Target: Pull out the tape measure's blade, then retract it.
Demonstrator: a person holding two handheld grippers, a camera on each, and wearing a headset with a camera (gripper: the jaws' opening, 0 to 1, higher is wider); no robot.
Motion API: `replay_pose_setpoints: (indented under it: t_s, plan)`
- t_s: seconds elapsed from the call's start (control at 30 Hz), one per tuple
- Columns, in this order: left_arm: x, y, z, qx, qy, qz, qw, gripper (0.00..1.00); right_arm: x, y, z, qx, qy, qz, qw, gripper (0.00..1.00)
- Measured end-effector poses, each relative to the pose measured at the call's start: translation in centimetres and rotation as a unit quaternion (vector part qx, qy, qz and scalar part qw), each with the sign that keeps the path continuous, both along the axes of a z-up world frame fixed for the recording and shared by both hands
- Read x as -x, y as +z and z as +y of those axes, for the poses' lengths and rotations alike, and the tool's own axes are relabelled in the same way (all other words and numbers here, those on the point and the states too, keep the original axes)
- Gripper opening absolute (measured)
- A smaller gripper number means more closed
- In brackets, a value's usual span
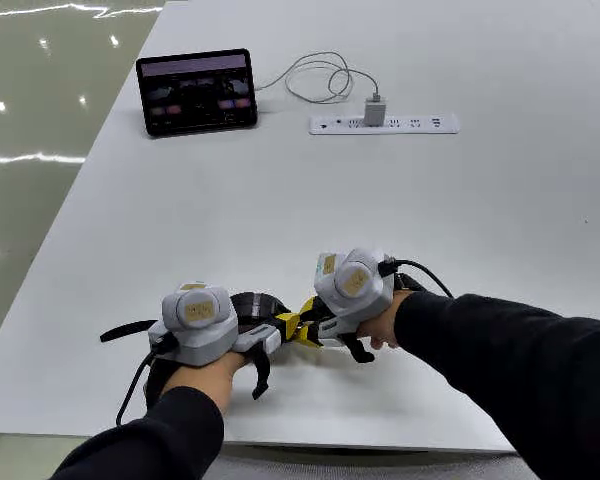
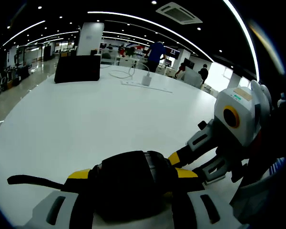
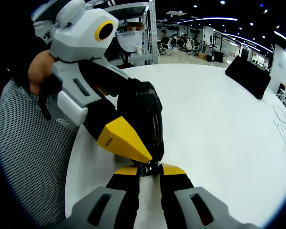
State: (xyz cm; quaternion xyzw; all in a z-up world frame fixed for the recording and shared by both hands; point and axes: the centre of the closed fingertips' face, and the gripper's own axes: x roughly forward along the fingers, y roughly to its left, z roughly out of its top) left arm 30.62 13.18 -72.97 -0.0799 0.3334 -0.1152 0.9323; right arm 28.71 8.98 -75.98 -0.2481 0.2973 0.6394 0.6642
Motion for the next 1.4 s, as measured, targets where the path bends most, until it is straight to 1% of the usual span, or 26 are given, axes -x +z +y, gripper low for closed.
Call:
replay_pose_setpoints:
  t_s: [0.13, 0.23, 0.27, 0.3, 0.37, 0.47, 0.53, 0.6, 0.63, 0.67, 0.7, 0.73, 0.77, 0.8, 0.87, 0.9, 0.93, 0.97, 1.0, 1.07, 1.17, 1.2, 1.23, 1.27, 1.33, 1.4]
  plan:
    - [-0.1, 0.0, 0.0, -0.005, -0.003, -0.005, 1.0000, 0.63, 0.0, 0.0, -0.1, -0.003, -0.012, -0.002, 0.9999, 0.12]
    - [-0.1, 0.0, 0.0, -0.004, -0.005, -0.003, 1.0000, 0.63, 0.0, 0.1, -0.2, -0.005, -0.023, -0.015, 0.9996, 0.14]
    - [-0.1, 0.1, 0.0, -0.006, -0.008, -0.003, 0.9999, 0.63, 0.0, 0.1, -0.2, -0.007, -0.025, -0.014, 0.9996, 0.15]
    - [-0.1, 0.3, 0.0, -0.018, -0.020, -0.006, 0.9996, 0.63, 0.0, 0.1, -0.3, -0.008, -0.032, -0.010, 0.9994, 0.16]
    - [0.0, 0.2, 0.0, -0.022, -0.030, 0.005, 0.9993, 0.63, 0.1, 0.1, -0.4, -0.007, -0.036, -0.012, 0.9993, 0.18]
    - [-0.3, 0.7, 0.5, -0.026, -0.041, 0.005, 0.9988, 0.65, 0.3, 0.4, -0.9, -0.008, -0.041, -0.008, 0.9991, 0.19]
    - [-0.5, 1.3, 0.9, -0.030, -0.051, -0.003, 0.9982, 0.69, 0.2, 0.7, -1.3, -0.009, -0.045, -0.012, 0.9989, 0.20]
    - [-0.7, 1.9, 1.2, -0.026, -0.059, -0.009, 0.9979, 0.72, 0.1, 1.1, -1.8, -0.013, -0.050, -0.013, 0.9986, 0.21]
    - [-0.8, 2.1, 1.0, -0.017, -0.075, -0.009, 0.9970, 0.74, 0.0, 1.3, -2.1, -0.014, -0.054, -0.016, 0.9983, 0.22]
    - [-0.6, 2.1, 0.9, -0.012, -0.086, -0.003, 0.9962, 0.75, 0.0, 1.5, -2.4, -0.014, -0.056, -0.017, 0.9982, 0.22]
    - [-0.5, 2.0, 1.2, -0.017, -0.090, 0.003, 0.9958, 0.75, -0.1, 1.5, -2.8, -0.010, -0.056, -0.019, 0.9982, 0.22]
    - [-0.7, 2.1, 1.6, -0.028, -0.094, -0.003, 0.9952, 0.77, -0.2, 1.5, -3.2, -0.006, -0.057, -0.022, 0.9981, 0.23]
    - [-0.9, 2.3, 1.7, -0.029, -0.101, -0.014, 0.9944, 0.81, -0.3, 1.7, -3.5, -0.006, -0.060, -0.020, 0.9980, 0.23]
    - [-1.0, 2.5, 1.9, -0.028, -0.103, -0.019, 0.9941, 0.87, -0.5, 1.8, -3.7, -0.006, -0.064, -0.018, 0.9977, 0.25]
    - [-1.2, 2.7, 2.4, -0.026, -0.103, -0.022, 0.9941, 0.96, -0.8, 2.1, -4.3, -0.007, -0.072, -0.019, 0.9972, 0.26]
    - [-1.3, 3.0, 2.5, -0.024, -0.108, -0.028, 0.9935, 1.00, -1.0, 2.3, -4.6, -0.009, -0.078, -0.020, 0.9967, 0.26]
    - [-1.3, 3.0, 2.5, -0.021, -0.114, -0.027, 0.9929, 1.00, -1.1, 2.4, -4.7, -0.013, -0.083, -0.019, 0.9963, 0.26]
    - [-1.1, 2.9, 2.1, -0.004, -0.123, -0.017, 0.9922, 1.00, -1.2, 2.6, -5.0, -0.015, -0.087, -0.019, 0.9959, 0.27]
    - [-1.1, 3.0, 2.1, -0.003, -0.127, -0.019, 0.9917, 1.00, -1.2, 2.7, -5.2, -0.015, -0.090, -0.021, 0.9956, 0.27]
    - [-1.0, 3.2, 1.6, -0.004, -0.149, -0.027, 0.9885, 1.00, -1.2, 2.8, -5.6, -0.014, -0.091, -0.026, 0.9954, 0.26]
    - [-0.6, 3.5, 1.2, -0.001, -0.163, -0.023, 0.9864, 1.00, -1.1, 3.0, -6.3, -0.018, -0.099, -0.024, 0.9946, 0.28]
    - [-0.5, 3.6, 1.2, -0.006, -0.171, -0.024, 0.9849, 1.00, -1.0, 3.0, -6.5, -0.018, -0.101, -0.024, 0.9944, 0.29]
    - [-0.4, 3.5, 1.6, -0.032, -0.179, -0.027, 0.9830, 1.00, -0.9, 3.1, -6.7, -0.017, -0.103, -0.025, 0.9942, 0.29]
    - [-0.2, 3.4, 1.5, -0.041, -0.189, -0.026, 0.9807, 1.00, -0.7, 3.2, -6.9, -0.018, -0.105, -0.024, 0.9940, 0.30]
    - [0.2, 3.4, 0.8, -0.025, -0.206, -0.024, 0.9780, 1.00, -0.4, 3.4, -7.2, -0.023, -0.109, -0.022, 0.9935, 0.32]
    - [0.5, 3.4, 0.7, -0.024, -0.214, -0.029, 0.9761, 1.00, -0.2, 3.5, -7.7, -0.024, -0.115, -0.020, 0.9929, 0.35]
